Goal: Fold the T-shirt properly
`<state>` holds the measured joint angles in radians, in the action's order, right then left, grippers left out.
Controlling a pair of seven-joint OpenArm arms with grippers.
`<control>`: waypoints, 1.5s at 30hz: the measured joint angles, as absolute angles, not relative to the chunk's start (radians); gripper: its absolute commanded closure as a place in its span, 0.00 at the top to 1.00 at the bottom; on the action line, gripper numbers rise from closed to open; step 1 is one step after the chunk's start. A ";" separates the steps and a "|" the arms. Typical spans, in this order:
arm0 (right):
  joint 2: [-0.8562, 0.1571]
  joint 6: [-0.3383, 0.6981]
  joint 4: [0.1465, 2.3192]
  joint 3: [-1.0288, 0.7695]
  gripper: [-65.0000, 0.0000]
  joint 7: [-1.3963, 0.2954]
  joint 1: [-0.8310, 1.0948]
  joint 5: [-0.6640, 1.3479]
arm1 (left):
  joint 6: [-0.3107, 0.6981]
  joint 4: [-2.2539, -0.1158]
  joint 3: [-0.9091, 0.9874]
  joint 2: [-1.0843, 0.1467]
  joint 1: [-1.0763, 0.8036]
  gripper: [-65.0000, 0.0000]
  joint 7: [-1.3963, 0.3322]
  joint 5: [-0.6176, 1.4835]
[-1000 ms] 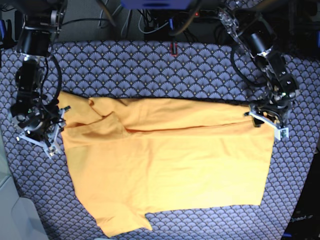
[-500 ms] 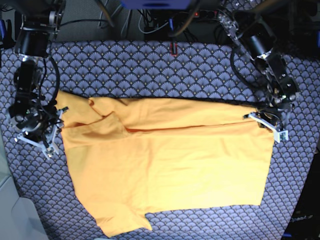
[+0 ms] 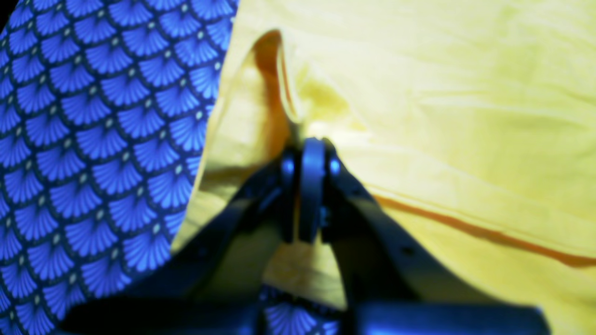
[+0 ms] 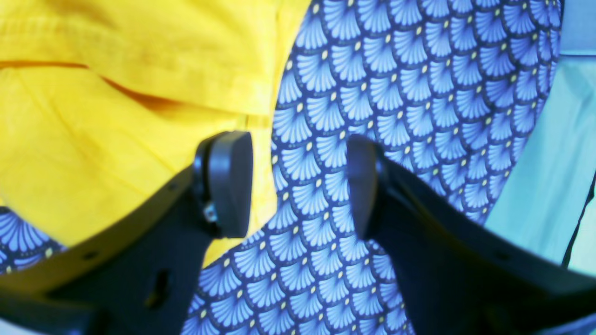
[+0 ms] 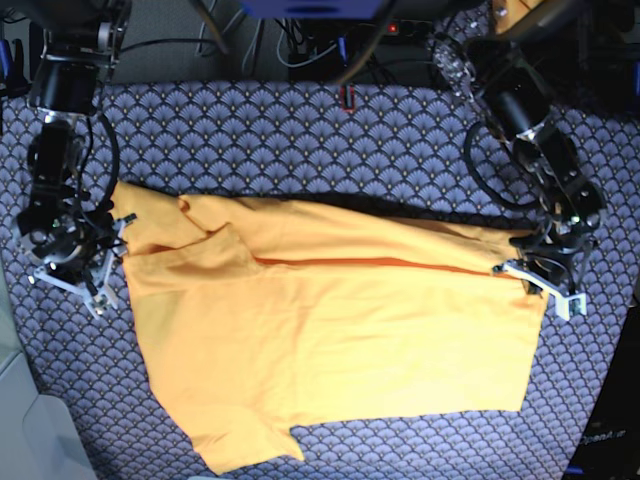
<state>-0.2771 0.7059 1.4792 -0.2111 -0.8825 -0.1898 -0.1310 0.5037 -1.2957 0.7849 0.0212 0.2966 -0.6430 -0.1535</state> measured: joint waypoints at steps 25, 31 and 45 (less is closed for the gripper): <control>-0.277 0.706 1.479 -0.211 0.51 -0.881 -0.190 -0.131 | 0.500 -1.296 0.882 0.038 0.304 0.00 -0.638 -0.157; -0.277 0.706 1.479 -0.211 0.51 -0.879 -0.190 -0.131 | 0.500 -1.299 0.882 0.047 0.302 0.00 -0.638 -0.157; -0.277 0.706 1.479 -0.211 0.51 -0.879 -0.190 -0.131 | 0.501 -1.302 0.885 0.047 0.279 0.35 -0.643 -0.154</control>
<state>-0.2771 0.7055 1.4792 -0.2111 -0.8787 -0.1898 -0.1310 0.5007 -1.3018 0.8852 0.0475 0.2794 -0.6434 -0.1539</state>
